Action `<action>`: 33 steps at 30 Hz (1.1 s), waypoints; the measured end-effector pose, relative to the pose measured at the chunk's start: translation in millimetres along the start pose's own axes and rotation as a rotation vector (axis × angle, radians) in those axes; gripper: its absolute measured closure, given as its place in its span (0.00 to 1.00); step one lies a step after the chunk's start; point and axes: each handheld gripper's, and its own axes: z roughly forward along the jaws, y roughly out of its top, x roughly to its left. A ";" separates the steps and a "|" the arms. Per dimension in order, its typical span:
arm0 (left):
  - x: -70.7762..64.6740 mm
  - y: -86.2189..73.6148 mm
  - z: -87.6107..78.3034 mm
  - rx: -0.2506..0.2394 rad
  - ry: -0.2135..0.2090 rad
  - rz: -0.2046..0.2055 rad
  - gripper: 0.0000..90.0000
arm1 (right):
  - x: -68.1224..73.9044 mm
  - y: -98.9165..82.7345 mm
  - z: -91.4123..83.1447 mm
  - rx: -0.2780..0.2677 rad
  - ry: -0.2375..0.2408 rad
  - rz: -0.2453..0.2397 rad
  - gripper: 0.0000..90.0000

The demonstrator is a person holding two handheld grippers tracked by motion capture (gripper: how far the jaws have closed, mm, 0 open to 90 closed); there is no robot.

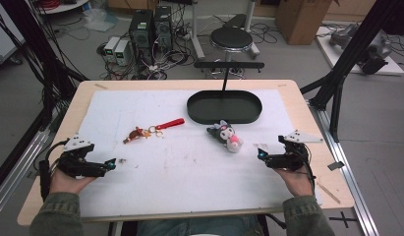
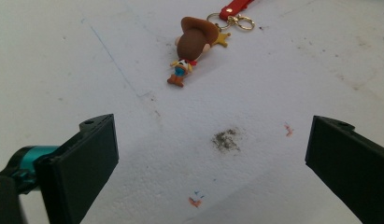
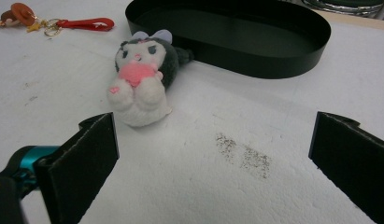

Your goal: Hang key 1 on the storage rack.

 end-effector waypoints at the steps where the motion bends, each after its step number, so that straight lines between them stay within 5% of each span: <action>1: -0.2 1.9 1.1 0.007 0.001 0.010 0.03 | 0.1 0.0 0.3 0.001 -0.002 0.001 0.01; 14: -12.0 37.1 22.2 0.085 -0.031 0.149 0.03 | 0.8 -0.3 -0.5 0.003 -0.001 -0.002 0.01; 33: -5.8 82.7 57.3 0.127 -0.079 0.222 0.05 | 1.4 -2.7 -4.4 0.005 -0.003 0.000 0.01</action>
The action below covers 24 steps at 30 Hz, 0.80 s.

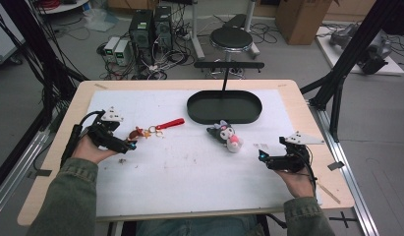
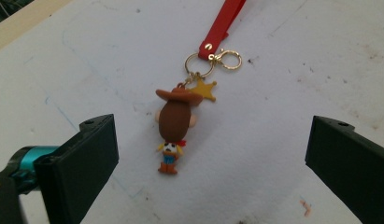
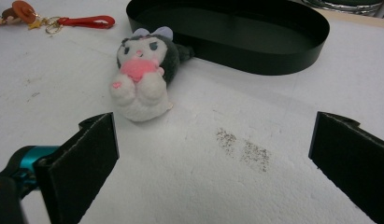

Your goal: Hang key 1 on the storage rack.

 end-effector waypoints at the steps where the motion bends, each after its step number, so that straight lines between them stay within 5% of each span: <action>1: 1.4 1.2 1.9 0.003 -0.003 0.001 0.07 | 0.4 0.1 0.3 0.003 0.001 0.001 0.01; 8: 6.9 12.6 14.0 0.011 -0.030 0.007 0.07 | 0.6 -0.1 1.1 0.005 0.001 -0.004 0.01; 19: 7.6 47.9 33.5 0.064 -0.047 0.081 0.05 | 1.4 -0.2 2.1 0.013 0.007 -0.008 0.01; 24: 3.5 59.9 46.9 0.091 -0.093 0.110 0.05 | 1.6 -0.6 1.6 0.016 0.011 -0.007 0.01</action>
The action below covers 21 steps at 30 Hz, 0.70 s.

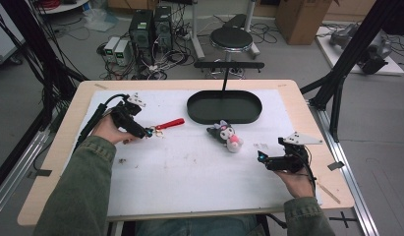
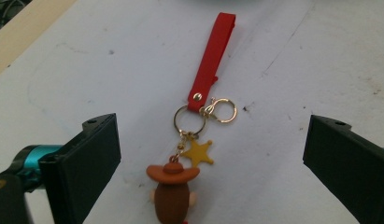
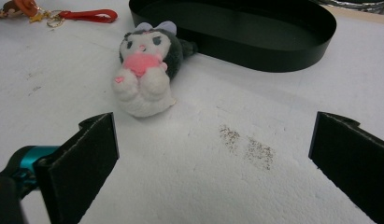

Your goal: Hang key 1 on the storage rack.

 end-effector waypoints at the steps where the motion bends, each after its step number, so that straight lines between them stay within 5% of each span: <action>1: 1.0 2.1 3.0 0.016 -0.003 0.004 0.05 | -0.2 -0.1 -0.1 0.002 -0.001 0.000 0.01; 4: 1.8 7.6 15.4 0.035 -0.028 -0.006 0.05 | -0.5 -0.5 -0.2 0.009 -0.007 -0.001 0.01; 11: -1.3 23.8 42.3 0.069 -0.051 0.042 0.05 | -0.7 -1.6 -1.4 0.002 -0.005 -0.002 0.01; 15: 10.1 30.3 61.5 0.048 -0.077 -0.002 0.06 | -0.4 -1.7 -1.1 0.008 0.001 -0.007 0.01; 17: 16.1 31.3 71.9 0.074 -0.069 -0.023 0.07 | 0.1 -1.6 -0.1 0.011 0.002 -0.002 0.01; 21: 17.2 33.8 90.6 0.109 -0.083 -0.006 0.09 | -0.6 -2.1 -0.1 0.014 0.009 -0.005 0.01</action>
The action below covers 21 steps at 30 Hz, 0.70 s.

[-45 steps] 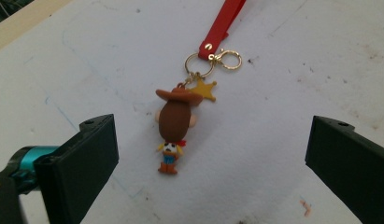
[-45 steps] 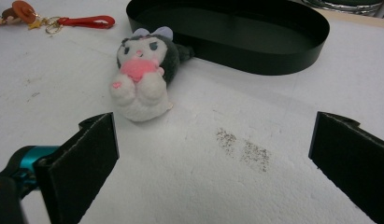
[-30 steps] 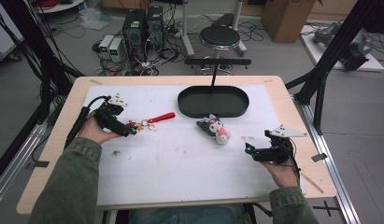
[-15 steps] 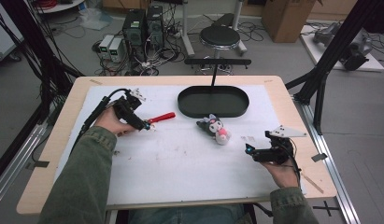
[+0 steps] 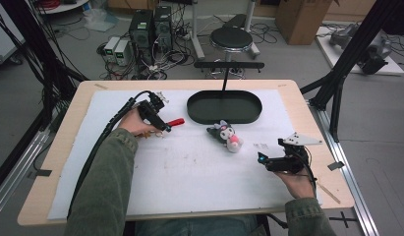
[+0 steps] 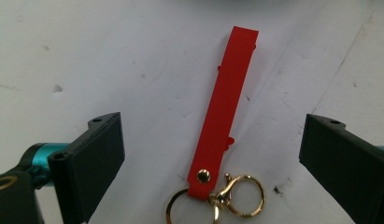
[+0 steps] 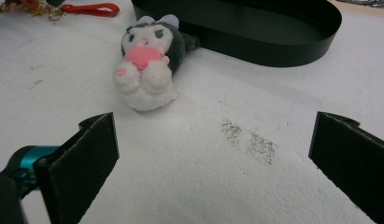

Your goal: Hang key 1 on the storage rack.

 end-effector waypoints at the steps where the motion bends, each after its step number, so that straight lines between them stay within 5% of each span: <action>1: 0.1 1.6 3.0 0.003 -0.005 0.001 0.09 | -0.6 -0.3 0.3 -0.002 0.000 0.000 0.01; 9: -4.2 18.6 13.0 0.011 -0.021 0.074 0.19 | 0.1 -1.3 0.6 0.014 0.004 -0.013 0.01; 11: -6.1 22.3 12.8 0.000 -0.038 0.083 0.30 | 0.3 -1.4 0.7 0.016 0.005 -0.010 0.01; 15: -10.8 21.9 22.2 0.077 -0.025 0.076 0.68 | 0.7 -0.8 -1.1 0.004 0.001 -0.020 0.01; 21: -10.8 23.2 20.4 0.081 -0.035 0.088 0.83 | 2.7 0.0 -3.8 -0.019 -0.005 -0.032 0.01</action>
